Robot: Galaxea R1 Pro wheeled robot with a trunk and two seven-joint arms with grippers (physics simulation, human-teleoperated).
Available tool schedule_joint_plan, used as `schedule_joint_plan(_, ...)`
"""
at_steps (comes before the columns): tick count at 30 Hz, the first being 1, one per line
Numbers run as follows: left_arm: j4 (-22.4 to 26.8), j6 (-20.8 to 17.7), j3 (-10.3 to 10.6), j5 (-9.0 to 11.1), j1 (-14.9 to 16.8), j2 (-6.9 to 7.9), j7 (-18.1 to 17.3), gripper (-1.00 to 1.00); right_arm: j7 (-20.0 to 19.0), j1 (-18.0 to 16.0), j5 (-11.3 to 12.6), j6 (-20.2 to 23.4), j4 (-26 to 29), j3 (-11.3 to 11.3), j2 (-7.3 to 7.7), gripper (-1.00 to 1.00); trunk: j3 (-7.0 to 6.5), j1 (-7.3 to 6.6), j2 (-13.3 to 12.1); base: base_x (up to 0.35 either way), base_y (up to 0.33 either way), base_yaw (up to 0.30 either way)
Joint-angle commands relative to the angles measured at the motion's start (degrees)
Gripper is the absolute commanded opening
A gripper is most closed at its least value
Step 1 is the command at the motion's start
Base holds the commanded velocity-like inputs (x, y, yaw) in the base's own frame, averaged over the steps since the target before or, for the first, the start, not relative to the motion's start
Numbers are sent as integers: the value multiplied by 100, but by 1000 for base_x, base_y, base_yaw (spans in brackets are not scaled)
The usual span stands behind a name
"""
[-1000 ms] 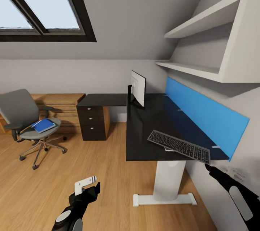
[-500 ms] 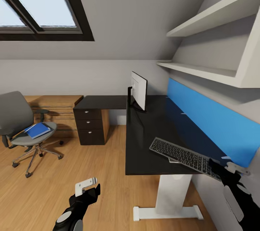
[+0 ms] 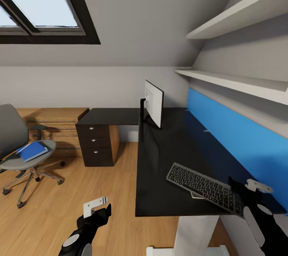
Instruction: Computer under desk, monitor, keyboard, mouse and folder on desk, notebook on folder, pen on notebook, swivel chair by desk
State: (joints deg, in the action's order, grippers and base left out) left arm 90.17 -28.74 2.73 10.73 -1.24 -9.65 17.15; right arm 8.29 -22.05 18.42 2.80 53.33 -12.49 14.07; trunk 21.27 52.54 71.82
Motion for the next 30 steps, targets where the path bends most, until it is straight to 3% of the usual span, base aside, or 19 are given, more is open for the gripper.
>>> schedule_joint_plan(1, 9, -16, 6, 61, 1, 2, 52, 100, 24, -1, 38, 27, 11, 5, 3, 100, 6, 4, 3, 321, -81, 0)
schedule_joint_plan(23, 16, -18, 8, 61, 1, -2, 43, 100, 33, -8, -71, 268, -224, 12, 76, 100, 6, 4, 3, 312, -61, 0)
schedule_joint_plan(30, 50, -29, 8, 66, 1, 3, 43, 100, 40, -23, -75, 402, -417, 10, 134, 100, 6, 4, 3, 129, -3, 0)
